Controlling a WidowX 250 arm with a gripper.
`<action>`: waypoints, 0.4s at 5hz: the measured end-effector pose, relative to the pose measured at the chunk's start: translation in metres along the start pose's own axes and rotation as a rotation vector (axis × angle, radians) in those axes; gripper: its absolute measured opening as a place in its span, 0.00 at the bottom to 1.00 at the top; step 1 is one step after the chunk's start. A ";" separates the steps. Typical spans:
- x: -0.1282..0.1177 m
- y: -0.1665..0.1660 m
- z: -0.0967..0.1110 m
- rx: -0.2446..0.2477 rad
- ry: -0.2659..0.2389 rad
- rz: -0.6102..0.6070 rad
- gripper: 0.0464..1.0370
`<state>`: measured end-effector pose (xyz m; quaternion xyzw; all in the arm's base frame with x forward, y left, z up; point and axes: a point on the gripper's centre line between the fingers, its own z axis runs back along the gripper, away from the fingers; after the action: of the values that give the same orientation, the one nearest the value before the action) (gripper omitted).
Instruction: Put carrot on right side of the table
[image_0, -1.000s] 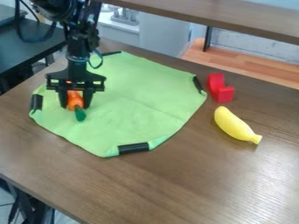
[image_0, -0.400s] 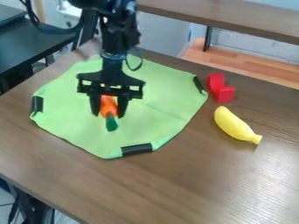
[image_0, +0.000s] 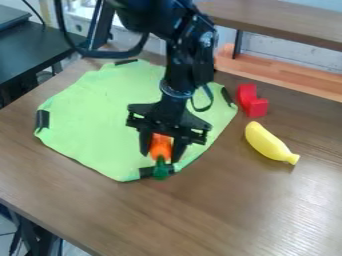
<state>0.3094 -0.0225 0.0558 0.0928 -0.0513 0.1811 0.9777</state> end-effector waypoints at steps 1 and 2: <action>-0.015 -0.029 -0.001 0.016 -0.025 -0.050 0.52; -0.026 -0.054 -0.006 0.030 -0.028 -0.081 0.52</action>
<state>0.3057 -0.0799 0.0382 0.1122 -0.0587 0.1408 0.9819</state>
